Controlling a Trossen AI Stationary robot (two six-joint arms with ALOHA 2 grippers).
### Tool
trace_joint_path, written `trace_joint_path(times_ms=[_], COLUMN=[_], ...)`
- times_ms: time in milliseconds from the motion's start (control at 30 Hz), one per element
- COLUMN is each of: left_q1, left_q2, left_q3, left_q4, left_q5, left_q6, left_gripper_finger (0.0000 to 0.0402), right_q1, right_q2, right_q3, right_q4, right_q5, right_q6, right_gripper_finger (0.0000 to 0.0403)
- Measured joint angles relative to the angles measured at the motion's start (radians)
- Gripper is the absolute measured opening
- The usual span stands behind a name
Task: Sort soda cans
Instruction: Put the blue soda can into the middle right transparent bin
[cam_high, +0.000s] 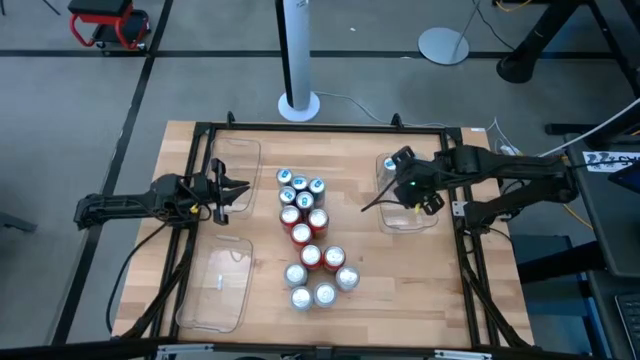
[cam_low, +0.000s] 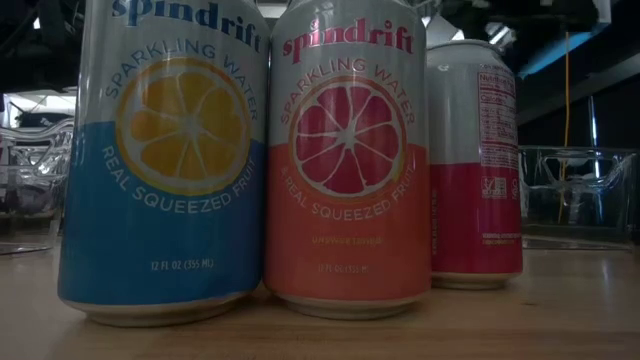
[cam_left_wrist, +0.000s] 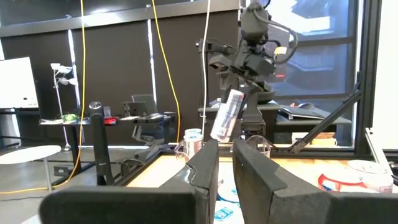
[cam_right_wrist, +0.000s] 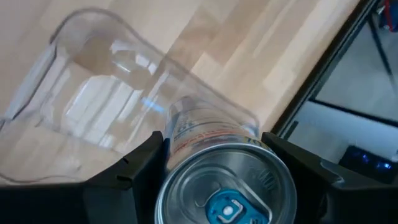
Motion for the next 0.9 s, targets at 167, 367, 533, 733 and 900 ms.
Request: trace_joint_path(times_ms=[167,367,533,733,900], left_q1=[0.000,0.000,0.000,0.000,0.000], left_q2=[0.000,0.000,0.000,0.000,0.000], left_q3=[0.000,0.000,0.000,0.000,0.000], left_q4=[0.000,0.000,0.000,0.000,0.000], left_q5=[0.000,0.000,0.000,0.000,0.000], left_q6=[0.000,0.000,0.000,0.000,0.000], left_gripper_finger=[0.0040,0.0040,0.0040,0.0040,0.0040], right_q1=[-0.054,-0.146,-0.208,-0.262,-0.288], right_q2=[-0.037,-0.051,-0.051,-0.051,-0.054], right_q3=[-0.113,-0.240,-0.333,-0.409,-0.452], right_q4=[0.000,0.014,0.110,0.228,0.253], right_q5=[-0.021,-0.062,-0.085,-0.151,-0.158], right_q6=[0.031,0.032,-0.016,-0.068,-0.075], right_gripper_finger=[0.0236,0.0236,0.0236,0.0236,0.0236])
